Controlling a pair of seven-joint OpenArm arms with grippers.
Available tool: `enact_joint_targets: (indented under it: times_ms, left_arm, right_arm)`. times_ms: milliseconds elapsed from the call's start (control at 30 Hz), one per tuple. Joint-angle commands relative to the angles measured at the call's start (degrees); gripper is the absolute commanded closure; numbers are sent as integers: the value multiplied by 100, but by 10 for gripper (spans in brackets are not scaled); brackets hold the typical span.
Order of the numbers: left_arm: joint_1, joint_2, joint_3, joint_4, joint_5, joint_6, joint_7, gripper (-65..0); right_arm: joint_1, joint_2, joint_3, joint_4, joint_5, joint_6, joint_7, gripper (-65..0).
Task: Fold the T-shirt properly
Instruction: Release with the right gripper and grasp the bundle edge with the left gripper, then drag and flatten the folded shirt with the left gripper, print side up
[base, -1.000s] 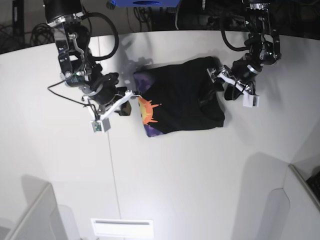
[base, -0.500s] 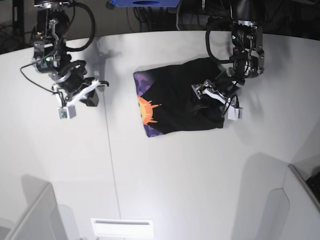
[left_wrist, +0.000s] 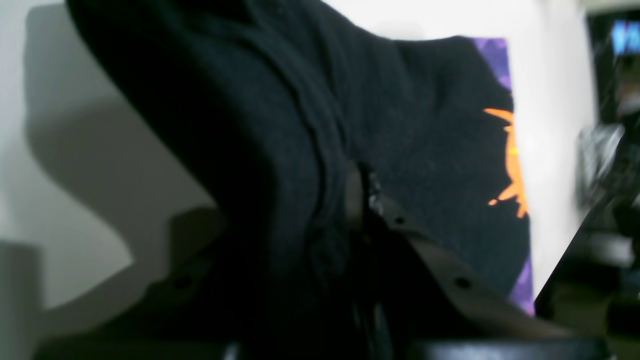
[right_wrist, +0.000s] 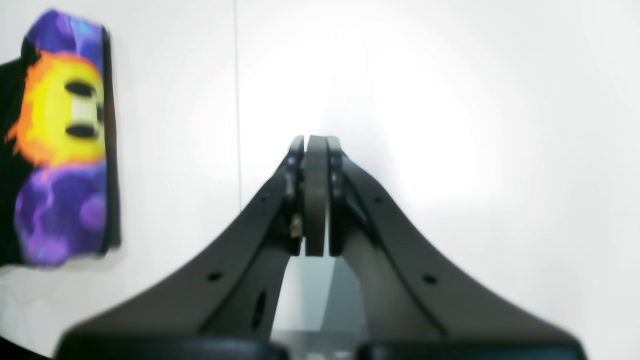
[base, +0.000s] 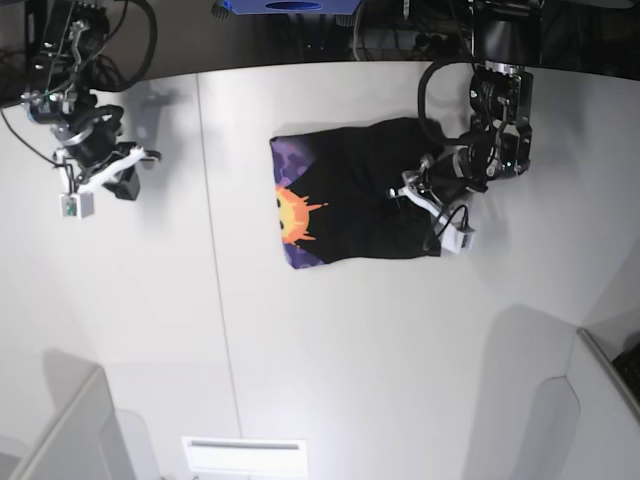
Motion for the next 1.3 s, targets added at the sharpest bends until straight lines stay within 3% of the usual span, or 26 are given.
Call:
enact_joint_targets:
  times_ms: [0, 233, 367, 733, 867, 1100, 1267]
  left_arm:
    - [-42, -135, 128, -4, 237, 184, 146, 0]
    - [-675, -953, 1693, -39, 254, 228, 146, 0]
    - [-1070, -1260, 2432, -21, 580, 202, 146, 0]
    - [-2099, -1445, 4559, 23, 1793, 140, 146, 0]
    - [-2204, -1427, 4849, 23, 2505, -589, 128, 0]
    - [-2160, -1260, 4902, 32, 4263, -1890, 84, 0]
    - [-2160, -1208, 4902, 32, 5072, -2655, -742, 0]
  right_arm:
    - [-10, -8, 121, 94, 77, 64, 78, 0]
    - [-213, -202, 315, 77, 41, 64, 95, 0]
    - [-371, -219, 306, 77, 50, 64, 95, 0]
    - [-872, -668, 455, 77, 15, 55, 104, 0]
    - [-1083, -720, 447, 77, 15, 37, 104, 0]
    - [-1241, -1134, 403, 77, -328, 37, 113, 0]
    - [-1250, -1661, 403, 77, -1005, 46, 113, 0]
